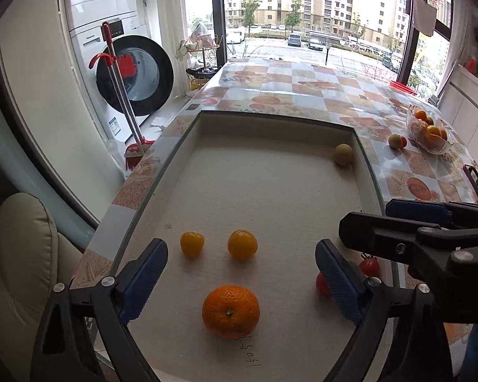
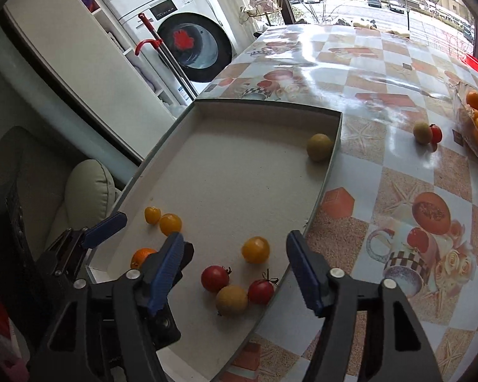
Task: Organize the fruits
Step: 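Withdraw both open tools from the tray back over the table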
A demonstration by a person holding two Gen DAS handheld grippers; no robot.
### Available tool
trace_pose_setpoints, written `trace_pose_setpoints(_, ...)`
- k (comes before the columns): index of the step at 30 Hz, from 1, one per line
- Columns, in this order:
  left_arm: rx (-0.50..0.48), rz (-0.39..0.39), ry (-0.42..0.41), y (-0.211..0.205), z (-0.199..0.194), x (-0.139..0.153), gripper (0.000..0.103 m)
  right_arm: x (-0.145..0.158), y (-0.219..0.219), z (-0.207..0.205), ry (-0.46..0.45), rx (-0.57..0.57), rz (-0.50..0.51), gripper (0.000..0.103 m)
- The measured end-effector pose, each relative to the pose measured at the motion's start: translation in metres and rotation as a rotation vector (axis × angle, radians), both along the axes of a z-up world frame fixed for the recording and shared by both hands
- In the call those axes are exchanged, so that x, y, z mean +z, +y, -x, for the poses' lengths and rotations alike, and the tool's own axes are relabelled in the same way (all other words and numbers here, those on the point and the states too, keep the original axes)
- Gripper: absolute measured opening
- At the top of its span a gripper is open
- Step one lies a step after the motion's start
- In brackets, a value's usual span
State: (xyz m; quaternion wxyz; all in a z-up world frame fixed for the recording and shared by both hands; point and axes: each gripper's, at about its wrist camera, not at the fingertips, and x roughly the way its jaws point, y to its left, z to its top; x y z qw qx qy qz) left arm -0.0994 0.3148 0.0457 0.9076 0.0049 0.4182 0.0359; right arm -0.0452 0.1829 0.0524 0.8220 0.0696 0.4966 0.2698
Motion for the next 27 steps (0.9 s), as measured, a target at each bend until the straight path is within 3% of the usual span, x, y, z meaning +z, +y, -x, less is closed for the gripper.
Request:
trace_pose_setpoints(5,-0.043,-0.037,0.001,-0.019,0.003,0.016,0.095,0.019,-0.035,0.010,-0.042,-0.063,0.008,0.090)
trace_pose_setpoints(7,-0.076,-0.016,-0.006,-0.031,0.004,0.028,0.095,0.021,-0.061,0.015,-0.070,-0.139,0.060,0.102)
trace_pose_setpoints(10,-0.150,-0.014,-0.017,-0.061,0.004,0.046,0.095,0.014,-0.110,0.027,-0.082,-0.300,0.149,0.103)
trace_pose_setpoints(14,-0.248,-0.087,-0.054,-0.122,0.007,0.058,0.095,-0.005,-0.176,0.055,-0.101,-0.470,0.259,0.103)
trace_pose_setpoints(15,-0.267,-0.089,-0.053,-0.138,0.007,0.053,0.103,-0.013,-0.188,0.061,-0.094,-0.492,0.294,0.103)
trace_pose_setpoints(19,-0.303,-0.065,0.040,-0.196,0.006,0.007,0.103,-0.041,-0.229,0.076,-0.061,-0.536,0.375,0.103)
trace_pose_setpoints(21,-0.335,-0.075,0.036,-0.218,0.010,-0.012,0.103,-0.050,-0.243,0.082,-0.053,-0.563,0.384,0.102)
trace_pose_setpoints(24,-0.317,-0.058,0.013,-0.225,0.009,-0.028,0.103,-0.047,-0.259,0.086,-0.064,-0.630,0.363,0.103)
trace_pose_setpoints(27,-0.281,-0.002,0.086,-0.215,-0.005,-0.042,0.103,-0.049,-0.256,0.088,-0.090,-0.628,0.404,0.103)
